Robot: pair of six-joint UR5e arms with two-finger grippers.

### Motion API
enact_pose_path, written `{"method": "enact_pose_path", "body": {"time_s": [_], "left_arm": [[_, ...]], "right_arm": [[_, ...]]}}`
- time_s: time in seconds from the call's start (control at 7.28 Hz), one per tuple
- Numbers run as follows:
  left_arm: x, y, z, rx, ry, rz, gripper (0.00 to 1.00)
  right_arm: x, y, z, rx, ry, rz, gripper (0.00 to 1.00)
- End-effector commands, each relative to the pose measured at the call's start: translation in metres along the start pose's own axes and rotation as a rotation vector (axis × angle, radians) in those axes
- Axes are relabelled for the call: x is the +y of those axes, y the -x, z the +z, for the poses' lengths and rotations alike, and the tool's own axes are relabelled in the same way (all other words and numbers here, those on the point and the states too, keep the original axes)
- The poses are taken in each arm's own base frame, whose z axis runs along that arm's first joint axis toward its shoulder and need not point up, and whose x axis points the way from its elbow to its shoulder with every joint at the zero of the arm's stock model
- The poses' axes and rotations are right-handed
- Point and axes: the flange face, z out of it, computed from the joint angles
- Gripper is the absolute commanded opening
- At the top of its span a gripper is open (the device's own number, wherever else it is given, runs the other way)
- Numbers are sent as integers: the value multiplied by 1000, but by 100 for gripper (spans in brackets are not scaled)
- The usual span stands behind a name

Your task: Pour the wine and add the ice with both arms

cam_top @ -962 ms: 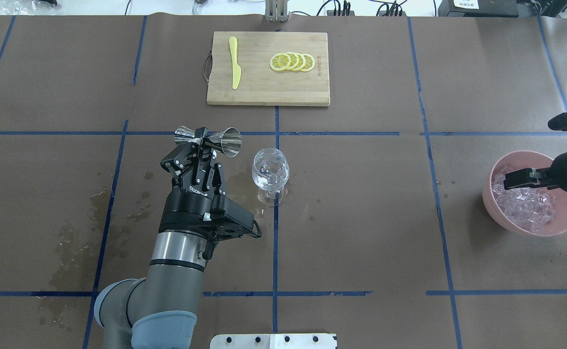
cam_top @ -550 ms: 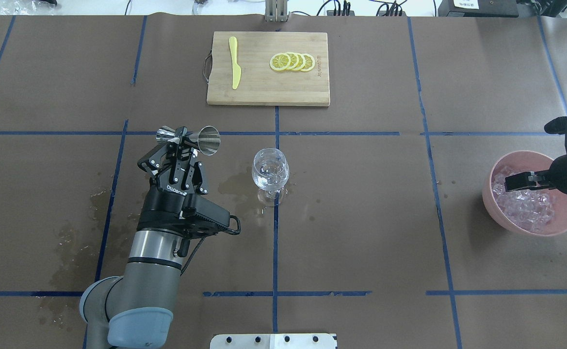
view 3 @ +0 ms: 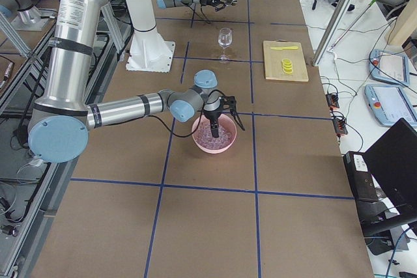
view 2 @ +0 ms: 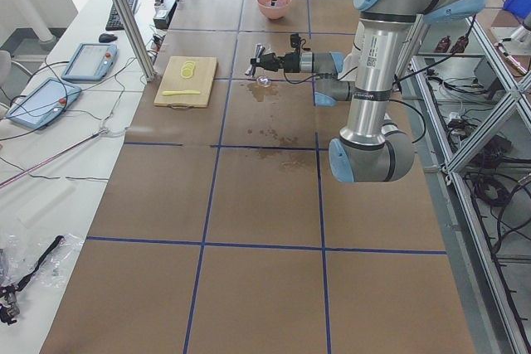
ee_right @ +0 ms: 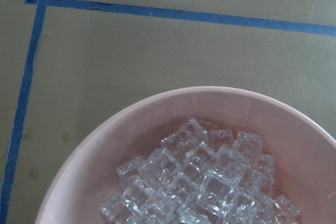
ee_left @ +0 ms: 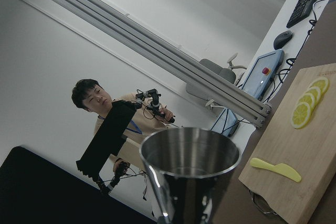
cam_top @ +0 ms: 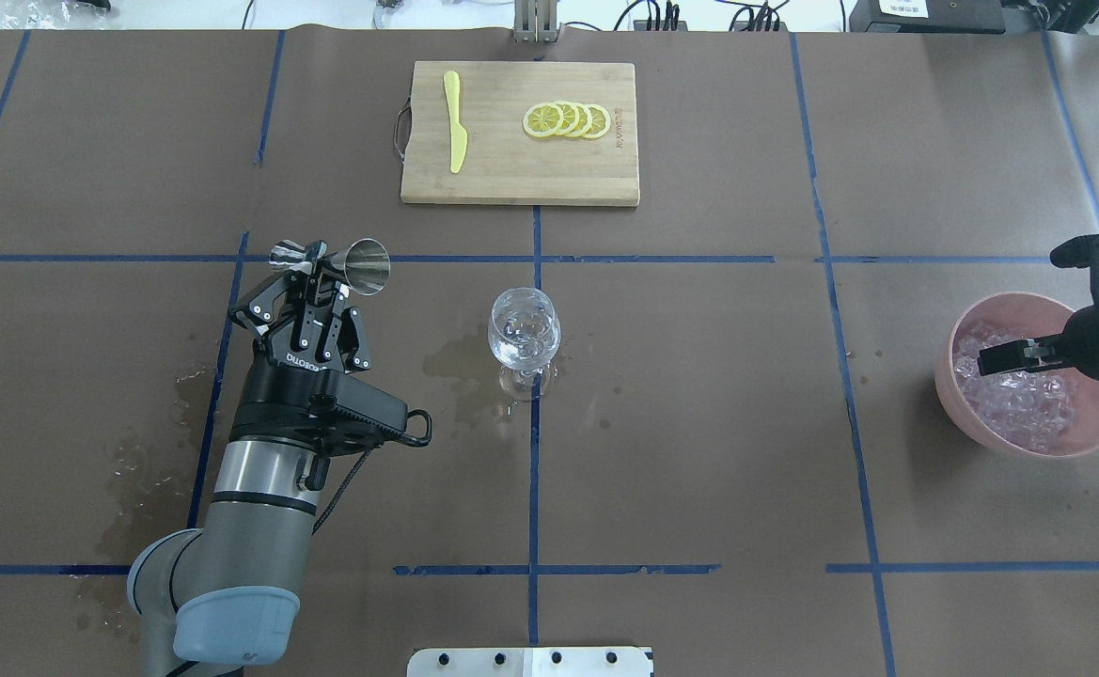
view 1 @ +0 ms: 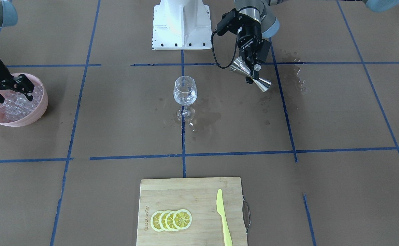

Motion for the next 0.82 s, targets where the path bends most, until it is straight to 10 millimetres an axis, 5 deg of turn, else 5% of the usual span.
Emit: {"method": "enact_pose_path", "body": {"time_s": [0.0,0.27,0.69], "left_arm": [[10,3,0,-1,3,11,0],[19,5,0,-3,2,7,0],[23,8,-1,-2,-2,-8,0]], "right_arm": [[4,-1,3,-14,34,7,84],[5,-2,5,-12,44,11,49],[4,-5,9,-5,49,12,22]]}}
